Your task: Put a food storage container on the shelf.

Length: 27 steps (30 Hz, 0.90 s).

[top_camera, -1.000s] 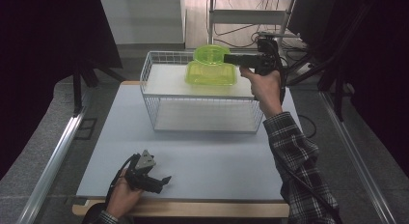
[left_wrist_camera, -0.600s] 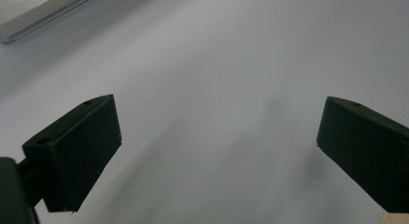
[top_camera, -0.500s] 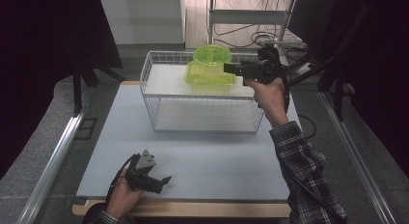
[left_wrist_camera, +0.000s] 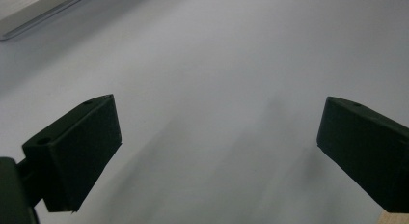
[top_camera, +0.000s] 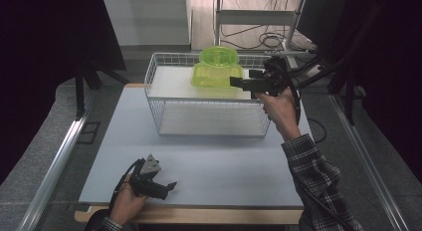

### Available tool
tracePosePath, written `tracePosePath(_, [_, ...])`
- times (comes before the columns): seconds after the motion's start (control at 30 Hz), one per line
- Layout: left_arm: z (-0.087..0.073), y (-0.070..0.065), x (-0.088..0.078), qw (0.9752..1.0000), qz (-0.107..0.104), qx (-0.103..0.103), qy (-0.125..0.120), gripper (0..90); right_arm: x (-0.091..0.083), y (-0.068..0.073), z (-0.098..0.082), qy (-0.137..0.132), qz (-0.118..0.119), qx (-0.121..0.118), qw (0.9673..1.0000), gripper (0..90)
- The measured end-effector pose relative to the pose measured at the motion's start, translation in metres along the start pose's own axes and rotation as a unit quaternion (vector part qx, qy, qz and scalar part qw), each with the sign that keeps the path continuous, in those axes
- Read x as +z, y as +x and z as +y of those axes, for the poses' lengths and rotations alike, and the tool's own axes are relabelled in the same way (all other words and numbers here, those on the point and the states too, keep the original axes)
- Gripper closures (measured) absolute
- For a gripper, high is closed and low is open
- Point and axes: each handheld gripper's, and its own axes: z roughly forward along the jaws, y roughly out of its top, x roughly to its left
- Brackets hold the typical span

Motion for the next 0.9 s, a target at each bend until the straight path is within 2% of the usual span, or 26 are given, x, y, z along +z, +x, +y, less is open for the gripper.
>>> tracePosePath(0.6, [0.000, -0.001, 0.000, 1.0000, 0.001, 0.002, 0.002, 1.6, -0.010, 0.003, -0.023, 0.016, -0.010, -0.039, 0.9991, 7.2])
tracePosePath(0.9, [0.000, -0.001, 0.000, 1.0000, 0.003, 0.002, 0.000, 1.5, -0.016, 0.004, -0.035, 0.020, -0.010, -0.045, 0.9987, 5.6])
